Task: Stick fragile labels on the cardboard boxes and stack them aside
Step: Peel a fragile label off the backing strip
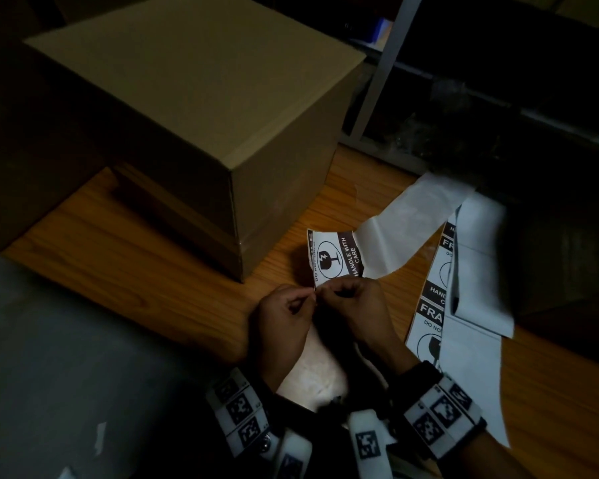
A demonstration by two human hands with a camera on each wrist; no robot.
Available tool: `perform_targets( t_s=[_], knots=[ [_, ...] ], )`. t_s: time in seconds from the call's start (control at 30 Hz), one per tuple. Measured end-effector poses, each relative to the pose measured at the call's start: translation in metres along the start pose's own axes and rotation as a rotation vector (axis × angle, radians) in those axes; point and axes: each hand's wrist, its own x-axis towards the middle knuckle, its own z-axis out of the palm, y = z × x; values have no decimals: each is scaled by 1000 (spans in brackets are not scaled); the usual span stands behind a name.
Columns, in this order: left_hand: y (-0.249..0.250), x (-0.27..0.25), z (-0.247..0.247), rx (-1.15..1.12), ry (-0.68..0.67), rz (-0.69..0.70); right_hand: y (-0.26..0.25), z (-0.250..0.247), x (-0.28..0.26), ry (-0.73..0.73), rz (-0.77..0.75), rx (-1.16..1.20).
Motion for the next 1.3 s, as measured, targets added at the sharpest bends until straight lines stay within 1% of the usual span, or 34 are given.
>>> perform_targets(
  t_s=[0.17, 0.27, 0.33, 0.47, 0.57, 0.67, 0.8, 0.9, 0.97, 1.07, 1.13, 1.2, 1.3],
  knots=[
    [6, -2, 2, 71, 31, 49, 1, -2, 0, 14, -21, -17],
    [13, -1, 1, 33, 32, 7, -1, 0, -4, 38, -30, 3],
    [17, -1, 1, -5, 18, -10, -5, 0, -8, 34, -10, 71],
    [23, -2, 2, -55, 13, 13, -20, -1, -17, 23, 69, 308],
    [31, -3, 3, -108, 19, 60, -31, -3, -19, 18, 122, 438],
    [42, -3, 2, -89, 20, 143, -39, -6, -18, 21, 138, 478],
    [56, 0, 0, -60, 8, 199, -49, -12, -19, 8, 132, 468],
    [64, 4, -1, -54, -4, 194, -55, -16, -19, 0, 108, 439],
    [67, 6, -1, -77, -24, 169, -57, -18, -20, 2, 85, 425],
    [70, 11, -1, -179, -76, 89, -59, -21, -20, 3, 51, 426],
    [72, 14, -2, -217, -98, 70, -60, -23, -19, 10, 17, 381],
    [75, 17, -2, -255, -114, 45, -57, -25, -16, 46, -58, 277],
    [81, 18, -1, -353, -136, -21, -51, -28, -11, 138, -245, 59]
  ],
)
